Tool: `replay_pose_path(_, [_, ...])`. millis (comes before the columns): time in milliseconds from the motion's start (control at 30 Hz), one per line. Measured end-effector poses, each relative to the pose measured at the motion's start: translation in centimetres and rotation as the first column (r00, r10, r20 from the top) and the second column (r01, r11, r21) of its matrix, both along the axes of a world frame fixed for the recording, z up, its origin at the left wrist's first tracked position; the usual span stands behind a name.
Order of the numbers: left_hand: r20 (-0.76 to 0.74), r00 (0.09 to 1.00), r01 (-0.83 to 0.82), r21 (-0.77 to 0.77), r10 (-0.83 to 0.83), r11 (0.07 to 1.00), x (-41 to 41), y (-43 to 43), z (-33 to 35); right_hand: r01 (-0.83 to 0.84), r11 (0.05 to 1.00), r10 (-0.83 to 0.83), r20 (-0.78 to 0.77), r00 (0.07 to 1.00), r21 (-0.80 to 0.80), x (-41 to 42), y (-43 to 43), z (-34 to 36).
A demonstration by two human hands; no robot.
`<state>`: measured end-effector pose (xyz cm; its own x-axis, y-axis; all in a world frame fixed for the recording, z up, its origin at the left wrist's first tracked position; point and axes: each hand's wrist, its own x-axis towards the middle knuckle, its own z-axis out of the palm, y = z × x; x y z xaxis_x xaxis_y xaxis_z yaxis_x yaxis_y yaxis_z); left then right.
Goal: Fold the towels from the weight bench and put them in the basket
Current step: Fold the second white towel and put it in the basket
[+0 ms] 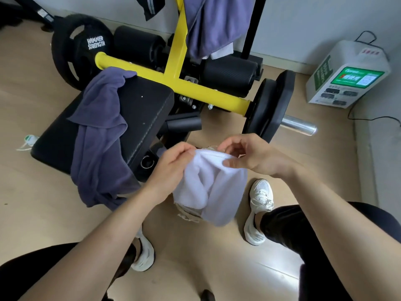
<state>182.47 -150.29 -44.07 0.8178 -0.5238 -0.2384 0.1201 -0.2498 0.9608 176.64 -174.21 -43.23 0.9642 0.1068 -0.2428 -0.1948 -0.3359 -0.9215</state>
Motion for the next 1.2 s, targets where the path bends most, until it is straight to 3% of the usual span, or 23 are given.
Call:
replay_pose_path(133, [0.001,0.998,-0.066,-0.001,0.066,0.998,0.7,0.8,0.8,-0.021,0.991,0.013,-0.061,0.998,-0.132,-0.5,-0.9,-0.8])
replay_pose_path(333, [-0.059,0.945,-0.323,-0.034,0.321,0.946,3.1,2.8,1.7,0.006,0.959,-0.036,-0.103,0.994,-0.284,-1.8,-3.1,-1.2])
replay_pose_path(567, [-0.175,0.887,-0.434,0.008,0.428,0.901,4.8,4.9,1.0,0.155,0.934,-0.182,-0.055,0.982,-0.323,-3.5,-5.9,-1.9])
replay_pose_path(700, [-0.234,0.881,-0.412,0.045,0.411,0.910,4.2,5.0,1.0,0.308,0.910,-0.320,0.004,0.947,-0.276,-4.2,-7.0,-2.5])
replay_pose_path(800, [-0.223,0.896,-0.379,0.062,0.383,0.923,3.6,4.4,1.5,0.431,0.892,-0.426,0.066,0.902,-0.133,-3.9,-6.7,-1.8])
replay_pose_path(900, [-0.159,0.934,-0.307,0.098,0.319,0.947,3.2,3.8,1.6,0.364,0.912,-0.337,0.161,0.928,-0.190,-3.3,-4.7,-0.7])
replay_pose_path(1000, [-0.222,0.953,-0.209,0.012,0.206,0.978,2.5,2.6,1.4,0.284,0.929,-0.231,0.231,0.945,-0.236,-2.5,-2.0,-0.4])
replay_pose_path(1200, [-0.138,0.990,0.032,-0.037,-0.036,0.999,0.6,0.8,0.9,0.165,0.980,-0.134,0.243,0.961,-0.114,-1.5,2.8,-1.1])
